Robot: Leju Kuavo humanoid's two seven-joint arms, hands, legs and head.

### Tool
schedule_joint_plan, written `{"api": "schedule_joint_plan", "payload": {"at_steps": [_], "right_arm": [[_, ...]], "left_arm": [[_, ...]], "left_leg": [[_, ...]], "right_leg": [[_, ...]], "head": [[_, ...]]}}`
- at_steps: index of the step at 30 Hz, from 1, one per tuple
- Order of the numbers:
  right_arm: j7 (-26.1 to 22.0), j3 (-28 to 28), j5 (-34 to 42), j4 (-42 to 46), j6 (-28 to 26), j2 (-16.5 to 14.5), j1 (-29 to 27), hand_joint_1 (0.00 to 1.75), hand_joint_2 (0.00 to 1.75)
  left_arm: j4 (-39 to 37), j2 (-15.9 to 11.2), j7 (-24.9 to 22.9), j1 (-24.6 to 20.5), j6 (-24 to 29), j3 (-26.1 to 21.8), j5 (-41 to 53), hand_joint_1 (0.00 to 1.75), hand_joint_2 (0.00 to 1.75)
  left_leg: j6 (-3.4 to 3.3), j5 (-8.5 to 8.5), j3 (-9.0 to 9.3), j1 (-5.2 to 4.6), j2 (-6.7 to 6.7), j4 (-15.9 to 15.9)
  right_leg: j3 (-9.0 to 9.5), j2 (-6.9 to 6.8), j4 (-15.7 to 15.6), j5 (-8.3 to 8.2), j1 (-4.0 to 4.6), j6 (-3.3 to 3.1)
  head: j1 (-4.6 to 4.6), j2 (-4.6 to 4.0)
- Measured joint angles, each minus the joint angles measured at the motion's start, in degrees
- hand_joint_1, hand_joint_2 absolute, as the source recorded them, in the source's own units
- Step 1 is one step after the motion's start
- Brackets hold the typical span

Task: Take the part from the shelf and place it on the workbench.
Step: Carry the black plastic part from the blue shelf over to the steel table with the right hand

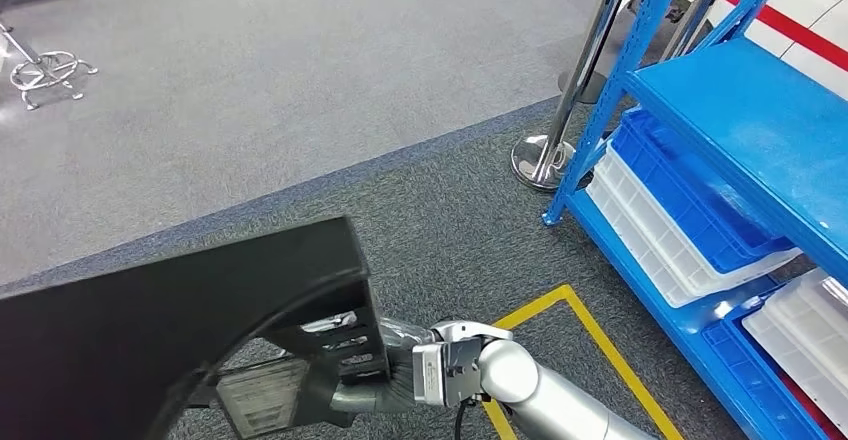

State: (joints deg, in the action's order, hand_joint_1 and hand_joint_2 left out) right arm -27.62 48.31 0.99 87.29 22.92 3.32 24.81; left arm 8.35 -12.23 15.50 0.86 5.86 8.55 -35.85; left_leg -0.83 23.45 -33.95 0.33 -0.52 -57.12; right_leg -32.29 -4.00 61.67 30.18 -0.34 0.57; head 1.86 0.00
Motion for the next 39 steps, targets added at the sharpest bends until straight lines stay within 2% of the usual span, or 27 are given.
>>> {"api": "schedule_joint_plan", "payload": {"at_steps": [2, 3, 4, 5, 6, 8, 10, 11, 13, 15, 17, 19, 20, 21, 22, 23, 25, 26, 28, 29, 31, 32, 34, 35, 36, 37, 39], "right_arm": [[0.45, 0.04, -0.11, 0.15, -0.34, 0.18, -0.21, 1.73, 1.75], [0.65, 0.04, -0.21, 0.16, -0.49, 0.33, -0.5, 1.73, 1.75], [0.84, 0.04, -0.34, 0.16, -0.59, 0.49, -0.79, 1.73, 1.75], [0.92, 0.04, -0.45, 0.16, -0.66, 0.62, -1.0, 1.73, 1.75], [0.93, 0.04, -0.56, 0.16, -0.7, 0.71, -1.1, 1.73, 1.75], [0.93, 0.05, -0.87, 0.12, -0.75, 0.78, -1.11, 1.73, 1.75], [0.91, 0.08, -1.17, 0.01, -0.76, 0.85, -1.14, 1.73, 1.75], [0.87, 0.1, -1.26, -0.07, -0.75, 0.87, -1.16, 1.73, 1.75], [0.68, 0.13, -1.4, -0.16, -0.72, 0.85, -1.11, 1.73, 1.75], [0.36, 0.16, -1.45, -0.32, -0.64, 0.78, -1.03, 1.73, 1.75], [0.11, 0.2, -1.49, -0.66, -0.53, 0.75, -1.03, 1.73, 1.75], [-0.05, 0.23, -1.44, -1.12, -0.28, 0.75, -1.04, 1.73, 1.75], [-0.1, 0.25, -1.4, -1.35, -0.14, 0.74, -1.0, 1.73, 1.75], [-0.17, 0.26, -1.35, -1.57, 0.01, 0.73, -0.93, 1.73, 1.75], [-0.24, 0.26, -1.28, -1.78, 0.13, 0.7, -0.84, 1.73, 1.75], [-0.33, 0.25, -1.2, -1.95, 0.26, 0.64, -0.75, 1.73, 1.75], [-0.56, 0.25, -1.02, -2.27, 0.6, 0.47, -0.54, 1.73, 1.75], [-0.68, 0.25, -0.94, -2.4, 0.78, 0.38, -0.44, 1.73, 1.75], [-0.92, 0.26, -0.76, -2.64, 1.05, 0.16, -0.18, 1.73, 1.75], [-1.03, 0.26, -0.65, -2.74, 1.18, 0.06, -0.02, 1.73, 1.75], [-1.25, 0.23, -0.36, -2.94, 1.41, -0.05, 0.29, 1.73, 1.75], [-1.28, 0.21, -0.26, -3.11, 1.51, -0.02, 0.35, 1.73, 1.75], [-1.33, 0.19, -0.18, -3.6, 1.75, 0.14, 0.35, 1.73, 1.75], [-1.36, 0.19, -0.18, -3.87, 1.89, 0.22, 0.36, 1.73, 1.75], [-1.45, 0.19, -0.18, -4.12, 2.01, 0.27, 0.41, 1.73, 1.75], [-1.57, 0.19, -0.19, -4.32, 2.13, 0.31, 0.51, 1.73, 1.75], [-1.97, 0.19, -0.26, -4.73, 2.4, 0.32, 0.75, 1.73, 1.75]], "left_arm": [[0.0, 0.2, 0.32, -0.22, -0.14, 0.01, 0.35, 0.0, 0.0], [0.0, 0.26, 0.4, -0.26, -0.23, 0.02, 0.54, 0.0, 0.0], [0.0, 0.32, 0.46, -0.28, -0.32, 0.03, 0.64, 0.0, 0.0], [0.0, 0.37, 0.53, -0.27, -0.4, 0.05, 0.73, 0.0, 0.0], [0.0, 0.41, 0.62, -0.29, -0.48, 0.06, 0.78, 0.0, 0.0], [0.0, 0.49, 0.84, -0.4, -0.58, 0.07, 0.78, 0.0, 0.0], [0.0, 0.55, 1.02, -0.5, -0.59, 0.07, 0.75, 0.0, 0.0], [0.0, 0.58, 1.07, -0.43, -0.56, 0.07, 0.73, 0.0, 0.0], [0.0, 0.67, 1.11, -0.2, -0.46, 0.09, 0.68, 0.0, 0.0], [0.0, 0.86, 1.11, -0.29, -0.34, 0.11, 0.53, 0.0, 0.0], [0.0, 1.04, 1.11, -0.57, -0.24, 0.11, 0.37, 0.0, 0.0], [0.0, 1.27, 1.1, -0.61, -0.18, 0.12, 0.29, 0.0, 0.0], [0.0, 1.41, 1.09, -0.55, -0.17, 0.13, 0.26, 0.0, 0.0], [0.0, 1.5, 1.09, -0.46, -0.15, 0.13, 0.22, 0.0, 0.0], [0.0, 1.55, 1.1, -0.37, -0.13, 0.13, 0.16, 0.0, 0.0], [0.0, 1.57, 1.11, -0.36, -0.08, 0.13, 0.07, 0.0, 0.0], [0.0, 1.62, 1.14, -0.4, 0.01, 0.13, -0.18, 0.0, 0.0], [0.0, 1.65, 1.15, -0.42, 0.07, 0.13, -0.28, 0.0, 0.0], [-0.01, 1.73, 1.19, -0.27, 0.2, 0.13, -0.42, 0.0, 0.0], [-0.01, 1.8, 1.22, -0.23, 0.25, 0.13, -0.46, 0.0, 0.0], [0.0, 1.92, 1.33, -0.3, 0.31, 0.13, -0.51, 0.0, 0.0], [0.0, 1.98, 1.4, -0.36, 0.32, 0.13, -0.52, 0.0, 0.0], [0.0, 2.03, 1.51, -0.43, 0.32, 0.13, -0.51, 0.0, 0.0], [0.0, 2.06, 1.54, -0.42, 0.32, 0.13, -0.5, 0.0, 0.0], [0.0, 2.1, 1.55, -0.42, 0.31, 0.14, -0.49, 0.0, 0.0], [0.0, 2.15, 1.58, -0.43, 0.31, 0.14, -0.48, 0.0, 0.0], [0.0, 2.26, 1.61, -0.51, 0.33, 0.16, -0.49, 0.0, 0.0]], "left_leg": [[-0.39, -0.19, -0.01, 0.16, 1.17, 0.23], [-0.49, -0.2, -0.09, 0.14, 1.87, 0.18], [-0.51, -0.18, -0.15, 0.12, 2.63, 0.1], [-0.48, -0.15, -0.18, 0.11, 3.43, -0.04], [-0.4, -0.09, -0.2, 0.12, 4.21, -0.25], [-0.02, 0.14, -0.42, 0.1, 5.59, -0.89], [0.64, 0.28, -1.03, 0.15, 6.68, -1.45], [1.05, 0.23, -1.32, 0.26, 7.2, -1.51], [1.79, 0.11, -1.6, 0.59, 7.85, -1.46], [2.3, 1.41, -2.68, 0.52, 5.61, -3.78], [2.71, 4.68, -5.88, 0.5, 2.3, -10.44], [3.05, 6.72, -8.94, 0.72, 1.15, -16.44], [3.12, 6.28, -9.11, 0.8, 0.96, -16.76], [3.11, 4.88, -8.09, 0.85, 0.72, -14.86], [3.0, 2.93, -6.09, 0.84, 0.11, -11.16], [2.69, 1.6, -4.03, 0.59, -1.13, -7.25], [1.78, 0.32, -1.49, 0.07, -2.97, -2.21], [1.33, 0.53, -1.34, -0.19, -3.15, -1.64], [0.69, 0.32, -1.33, -0.08, -1.82, -1.29], [0.37, 0.18, -1.17, 0.05, -1.18, -1.0], [-0.28, -0.14, -0.85, 0.33, -0.08, -0.52], [-0.47, -0.18, -0.84, 0.25, 0.53, -0.47], [-0.67, -0.19, -0.86, 0.18, 1.95, -0.51], [-0.66, -0.17, -0.84, 0.17, 2.75, -0.57], [-0.59, -0.12, -0.81, 0.2, 3.56, -0.68], [-0.45, -0.02, -0.79, 0.24, 4.36, -0.89], [0.06, 0.34, -1.09, 0.22, 5.8, -1.61]], "right_leg": [[-3.2, 2.99, 6.69, 3.41, -0.19, 0.1], [-4.98, 3.57, 9.98, 4.64, -0.24, 0.13], [-6.09, 3.8, 11.78, 4.82, -0.25, 0.15], [-6.22, 3.92, 11.54, 3.87, -0.28, 0.13], [-5.34, 4.15, 9.27, 1.97, -0.33, 0.06], [-2.23, 6.31, 2.05, -1.84, -0.52, -0.12], [-0.69, 8.21, -1.83, -2.96, -0.58, -0.24], [-0.66, 8.34, -2.09, -2.77, -0.49, -0.36], [-0.44, 7.05, -2.51, -3.03, -0.4, -0.93], [0.09, 5.52, -3.17, -3.25, -0.52, -1.62], [0.36, 3.87, -3.38, -3.15, -0.36, -2.06], [0.39, 2.26, -3.3, -2.93, -0.17, -2.19], [0.43, 1.54, -3.25, -2.8, -0.12, -2.16], [0.54, 0.85, -3.19, -2.65, -0.09, -2.09], [0.72, 0.21, -3.15, -2.45, -0.06, -1.97], [0.92, -0.37, -3.12, -2.24, 0.05, -1.79], [1.21, -1.45, -3.11, -1.87, 0.36, -1.31], [1.31, -1.99, -3.17, -1.75, 0.48, -1.04], [1.58, -2.74, -3.24, -1.47, 0.47, -0.43], [1.57, -2.05, -2.79, -1.05, 0.36, -0.12], [-0.15, 0.96, 1.27, 1.35, 0.15, 0.25], [-2.01, 2.54, 4.99, 3.1, 0.08, 0.29], [-6.0, 3.76, 11.98, 5.37, 0.03, 0.37], [-7.01, 3.9, 13.13, 4.94, -0.02, 0.42], [-6.92, 4.03, 12.01, 3.39, -0.11, 0.43], [-5.87, 4.47, 8.99, 1.11, -0.26, 0.42], [-3.09, 6.95, 1.79, -2.5, -0.73, 0.36]], "head": [[-0.07, 0.0], [-0.07, 0.0], [-0.06, 0.0], [-0.05, 0.0], [-0.05, 0.0], [-0.04, 0.0], [-0.02, 0.0], [-0.02, 0.0], [-0.02, 0.0], [0.14, 0.0], [0.28, 0.0], [0.28, 0.0], [0.28, 0.0], [0.29, 0.0], [0.29, 0.0], [0.29, 0.0], [0.24, 0.0], [0.21, 0.0], [0.21, 0.0], [0.19, 0.0], [0.14, 0.0], [0.12, 0.0], [0.11, 0.0], [0.11, 0.0], [0.11, 0.0], [0.11, 0.0], [0.14, 0.0]]}}
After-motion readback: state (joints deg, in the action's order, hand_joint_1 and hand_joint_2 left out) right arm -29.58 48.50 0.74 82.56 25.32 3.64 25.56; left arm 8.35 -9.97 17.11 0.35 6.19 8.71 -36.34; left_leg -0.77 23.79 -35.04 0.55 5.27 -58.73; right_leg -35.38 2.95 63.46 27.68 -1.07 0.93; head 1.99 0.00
